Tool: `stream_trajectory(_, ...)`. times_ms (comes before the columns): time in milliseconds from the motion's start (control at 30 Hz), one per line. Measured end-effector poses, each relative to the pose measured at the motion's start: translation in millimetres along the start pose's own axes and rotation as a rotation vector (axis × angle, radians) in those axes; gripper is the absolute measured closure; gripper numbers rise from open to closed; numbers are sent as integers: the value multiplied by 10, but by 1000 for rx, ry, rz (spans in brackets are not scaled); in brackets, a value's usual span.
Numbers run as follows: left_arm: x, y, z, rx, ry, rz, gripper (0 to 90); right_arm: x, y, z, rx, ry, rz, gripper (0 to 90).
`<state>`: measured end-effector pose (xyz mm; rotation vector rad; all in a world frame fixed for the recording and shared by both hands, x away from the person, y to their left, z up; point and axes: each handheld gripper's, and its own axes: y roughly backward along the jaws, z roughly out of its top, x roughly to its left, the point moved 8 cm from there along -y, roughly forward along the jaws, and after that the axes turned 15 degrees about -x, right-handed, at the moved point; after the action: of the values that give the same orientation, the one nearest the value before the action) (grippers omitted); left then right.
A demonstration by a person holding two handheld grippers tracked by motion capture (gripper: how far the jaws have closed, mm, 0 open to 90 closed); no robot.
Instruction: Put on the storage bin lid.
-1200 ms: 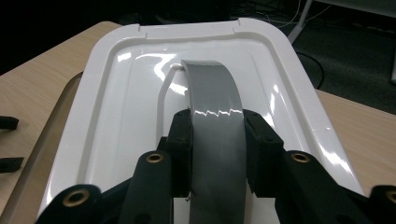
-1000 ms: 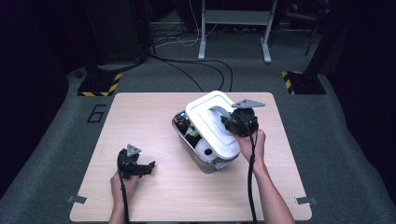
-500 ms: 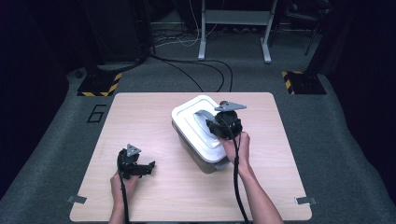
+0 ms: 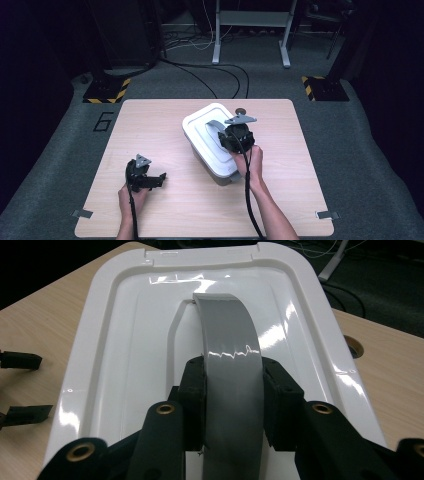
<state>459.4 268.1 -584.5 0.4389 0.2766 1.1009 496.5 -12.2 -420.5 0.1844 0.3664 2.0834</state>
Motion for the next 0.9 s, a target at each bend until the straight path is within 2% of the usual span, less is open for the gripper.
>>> stream_trajectory(167, 2, 5, -2, 6, -6, -5, 63, -26, 5, -18, -10, -38, 19, 665)
stream_trajectory(200, -1, 10, -3, 13, -5, -11, 63, -24, 4, -18, -10, -38, 20, 664)
stream_trajectory(233, -1, -1, 0, -1, -4, -5, 63, -23, 5, -17, -10, -36, 23, 662)
stream_trajectory(267, -1, 11, -3, 13, -5, -12, 63, -22, 7, -17, -10, -38, 27, 656)
stream_trajectory(400, -3, -1, 0, -2, -5, -7, 63, -53, -3, -44, -13, -47, 35, 569)
stream_trajectory(467, -3, 7, -2, 8, -6, -10, 63, -75, -1, -48, -12, -56, 37, 519)
stream_trajectory(533, -4, 0, -1, -1, -4, -7, 63, -82, 10, -53, -2, -57, 35, 445)
stream_trajectory(900, -3, 9, -3, 10, -6, -11, 63, -169, 120, -35, -7, -53, 44, 241)
